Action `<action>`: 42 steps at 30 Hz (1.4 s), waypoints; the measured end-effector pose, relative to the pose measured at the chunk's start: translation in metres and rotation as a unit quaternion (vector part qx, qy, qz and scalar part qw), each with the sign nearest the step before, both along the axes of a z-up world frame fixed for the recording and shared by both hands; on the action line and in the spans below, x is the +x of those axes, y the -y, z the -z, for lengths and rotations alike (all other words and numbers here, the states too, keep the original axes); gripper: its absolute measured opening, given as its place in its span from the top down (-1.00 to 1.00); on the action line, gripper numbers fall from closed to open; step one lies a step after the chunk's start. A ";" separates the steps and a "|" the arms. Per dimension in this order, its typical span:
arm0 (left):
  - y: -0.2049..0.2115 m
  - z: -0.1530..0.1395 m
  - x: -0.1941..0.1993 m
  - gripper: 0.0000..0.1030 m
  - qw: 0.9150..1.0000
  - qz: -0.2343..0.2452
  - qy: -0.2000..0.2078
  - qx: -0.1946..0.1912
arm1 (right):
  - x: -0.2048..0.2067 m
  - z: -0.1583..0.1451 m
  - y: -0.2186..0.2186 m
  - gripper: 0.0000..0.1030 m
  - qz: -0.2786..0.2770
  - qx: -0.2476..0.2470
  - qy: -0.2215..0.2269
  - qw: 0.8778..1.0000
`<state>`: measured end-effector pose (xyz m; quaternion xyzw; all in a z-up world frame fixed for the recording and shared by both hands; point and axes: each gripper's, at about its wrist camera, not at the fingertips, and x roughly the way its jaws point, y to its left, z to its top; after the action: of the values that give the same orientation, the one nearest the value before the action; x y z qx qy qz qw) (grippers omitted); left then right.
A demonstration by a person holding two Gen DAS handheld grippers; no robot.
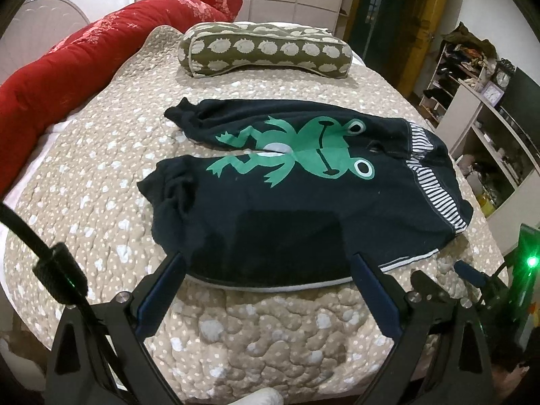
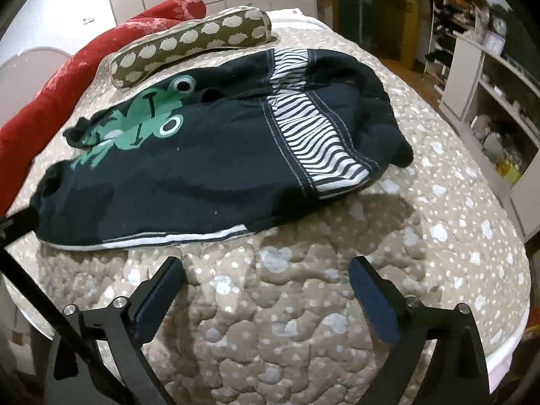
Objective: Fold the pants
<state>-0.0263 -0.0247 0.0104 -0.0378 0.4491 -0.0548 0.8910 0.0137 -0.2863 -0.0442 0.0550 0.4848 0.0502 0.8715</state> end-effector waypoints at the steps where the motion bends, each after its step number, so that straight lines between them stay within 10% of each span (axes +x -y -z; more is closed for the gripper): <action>1: -0.001 0.000 0.001 -0.89 1.000 -0.001 0.000 -0.002 | -0.001 0.001 -0.002 -0.97 0.002 -0.006 0.004 1.000; 42: -0.013 0.054 0.029 -0.91 0.995 -0.043 -0.090 0.017 | -0.010 0.005 -0.003 -0.98 0.001 -0.015 0.036 0.999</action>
<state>0.0023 -0.0115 -0.0441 -0.0462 0.5264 -0.0051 0.8489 0.0032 -0.2829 -0.0496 0.0408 0.4542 0.0438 0.8889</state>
